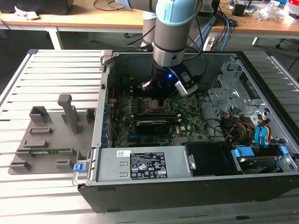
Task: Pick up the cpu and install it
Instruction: 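Install the second cpu locking lever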
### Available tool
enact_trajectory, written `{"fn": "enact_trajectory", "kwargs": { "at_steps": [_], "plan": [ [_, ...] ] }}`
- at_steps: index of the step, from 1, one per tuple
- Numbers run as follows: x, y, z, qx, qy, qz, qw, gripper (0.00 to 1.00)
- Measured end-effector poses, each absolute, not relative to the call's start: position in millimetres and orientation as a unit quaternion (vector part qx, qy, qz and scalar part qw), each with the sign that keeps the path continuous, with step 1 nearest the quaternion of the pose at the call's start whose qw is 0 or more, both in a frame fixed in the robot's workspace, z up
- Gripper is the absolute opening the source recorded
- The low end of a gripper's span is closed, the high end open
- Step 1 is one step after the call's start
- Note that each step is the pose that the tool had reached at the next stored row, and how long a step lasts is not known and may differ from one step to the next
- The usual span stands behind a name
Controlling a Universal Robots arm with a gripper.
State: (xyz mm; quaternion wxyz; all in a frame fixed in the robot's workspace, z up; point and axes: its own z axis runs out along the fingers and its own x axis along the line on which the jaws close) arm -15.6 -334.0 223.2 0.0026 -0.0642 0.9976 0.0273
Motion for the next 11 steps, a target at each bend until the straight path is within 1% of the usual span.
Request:
{"fn": "enact_trajectory", "kwargs": {
  "at_steps": [4,11],
  "plan": [
    [-16,-331,256,-0.064,0.998,0.021,0.002,0.11],
    [-16,-331,258,-0.064,0.998,0.021,0.002,0.11]
  ]
}}
